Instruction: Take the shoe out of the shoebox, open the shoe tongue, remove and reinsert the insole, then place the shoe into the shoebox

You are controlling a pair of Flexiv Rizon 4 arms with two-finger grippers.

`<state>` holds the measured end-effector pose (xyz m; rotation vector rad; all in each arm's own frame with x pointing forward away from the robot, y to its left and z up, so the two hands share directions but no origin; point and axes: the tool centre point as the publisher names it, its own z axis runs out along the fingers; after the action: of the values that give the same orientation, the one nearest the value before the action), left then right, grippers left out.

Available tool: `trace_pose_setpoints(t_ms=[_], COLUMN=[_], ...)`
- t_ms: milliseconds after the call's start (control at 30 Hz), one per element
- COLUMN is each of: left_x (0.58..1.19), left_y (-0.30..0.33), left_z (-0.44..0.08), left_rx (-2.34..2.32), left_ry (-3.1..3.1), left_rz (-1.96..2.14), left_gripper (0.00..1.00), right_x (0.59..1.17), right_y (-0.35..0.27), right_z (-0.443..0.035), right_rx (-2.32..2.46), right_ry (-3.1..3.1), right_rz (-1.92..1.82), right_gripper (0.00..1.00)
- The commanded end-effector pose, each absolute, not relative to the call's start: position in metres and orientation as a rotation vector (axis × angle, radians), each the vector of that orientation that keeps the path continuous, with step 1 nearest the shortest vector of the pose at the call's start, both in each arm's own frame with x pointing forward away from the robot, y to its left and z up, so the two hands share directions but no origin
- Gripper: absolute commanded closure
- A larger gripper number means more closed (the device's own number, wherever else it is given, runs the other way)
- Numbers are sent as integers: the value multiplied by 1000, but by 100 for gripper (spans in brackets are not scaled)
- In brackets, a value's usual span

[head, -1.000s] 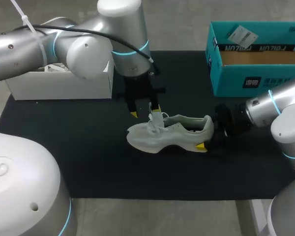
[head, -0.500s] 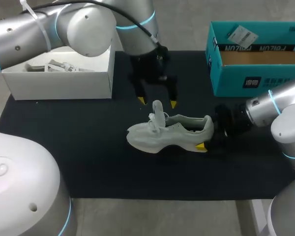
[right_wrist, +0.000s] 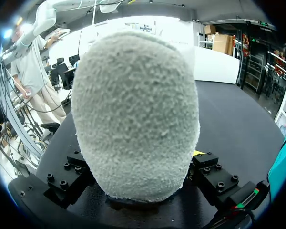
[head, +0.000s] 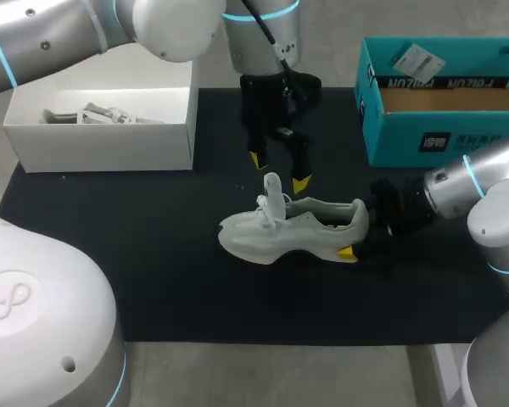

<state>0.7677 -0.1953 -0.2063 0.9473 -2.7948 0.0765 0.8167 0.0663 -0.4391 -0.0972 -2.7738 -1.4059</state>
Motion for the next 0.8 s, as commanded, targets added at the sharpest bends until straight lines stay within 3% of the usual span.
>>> trace_pose_setpoints(t_ms=[33,267,300,367,633,800], left_x=[773,776,778,782,781,763], left_y=[-203,-218,-221,-225,-237,-243], left_z=[-204,-224,-226,-228,-227,-219], left_rx=[174,162,142,146,12,-130], left_ry=[-2977,-3003,-2999,-3022,-2997,-3074], left_rz=[-221,124,156,202,356,193], left_gripper=[0,0,11,100,100,100], right_x=[817,817,817,817,817,817], right_y=[66,66,66,66,66,66], right_z=[-447,-447,-447,-447,-447,-447], right_rx=[-99,-99,-99,-99,-99,-99], right_ry=[-2776,-2776,-2776,-2776,-2776,-2776], right_rz=[-1404,-1404,-1404,-1404,-1404,-1404], right_gripper=[100,100,100,100,100,100])
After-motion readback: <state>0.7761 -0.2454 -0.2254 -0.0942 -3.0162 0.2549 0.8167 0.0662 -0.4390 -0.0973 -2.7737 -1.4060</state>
